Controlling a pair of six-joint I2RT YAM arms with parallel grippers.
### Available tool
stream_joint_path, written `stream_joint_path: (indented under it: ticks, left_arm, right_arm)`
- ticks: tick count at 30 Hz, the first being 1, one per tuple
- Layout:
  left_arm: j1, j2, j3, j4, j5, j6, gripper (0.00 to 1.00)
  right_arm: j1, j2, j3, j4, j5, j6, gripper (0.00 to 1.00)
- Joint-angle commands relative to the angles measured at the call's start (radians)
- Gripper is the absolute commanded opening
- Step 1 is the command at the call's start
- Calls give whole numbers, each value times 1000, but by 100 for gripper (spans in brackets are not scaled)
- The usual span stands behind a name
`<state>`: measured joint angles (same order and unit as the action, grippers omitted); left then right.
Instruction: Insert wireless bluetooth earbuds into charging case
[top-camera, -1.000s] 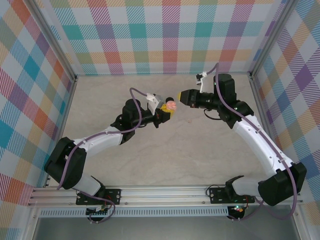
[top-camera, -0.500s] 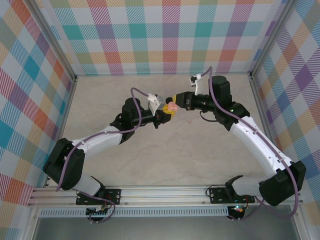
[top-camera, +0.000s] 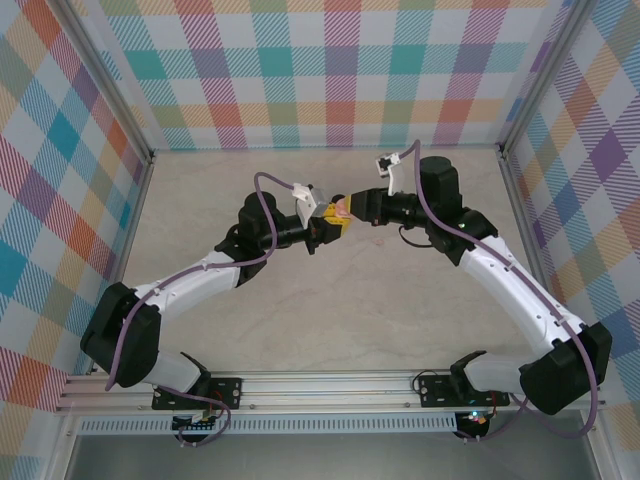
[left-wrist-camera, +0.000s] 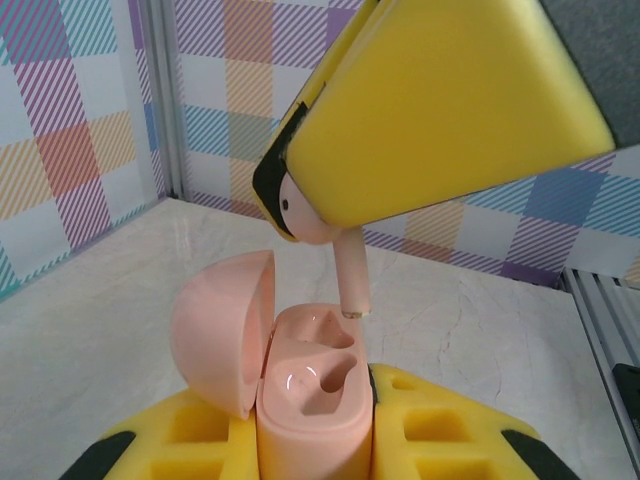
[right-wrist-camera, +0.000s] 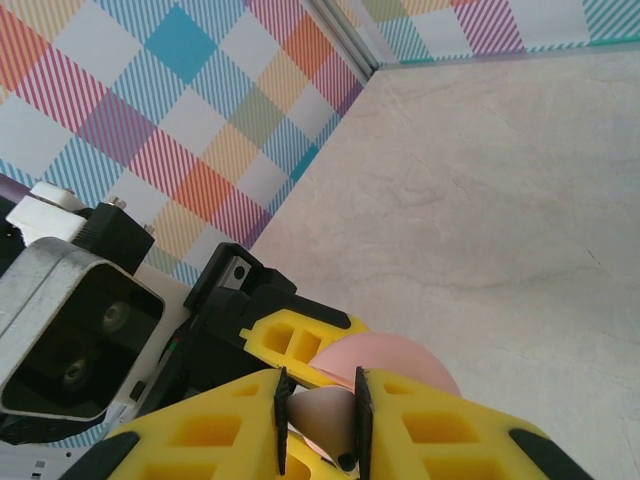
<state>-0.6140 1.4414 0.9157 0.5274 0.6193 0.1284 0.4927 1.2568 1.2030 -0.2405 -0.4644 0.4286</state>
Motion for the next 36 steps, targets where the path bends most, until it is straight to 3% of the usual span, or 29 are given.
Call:
stream_joint_path:
  ticks: [1, 36]
  left_arm:
    - [-9, -29, 35, 11, 28, 19, 11]
    - [-12, -53, 42, 17, 63, -58, 11]
  right_arm:
    - [9, -28, -11, 46, -11, -24, 27]
    - [23, -33, -26, 45, 1, -32, 27]
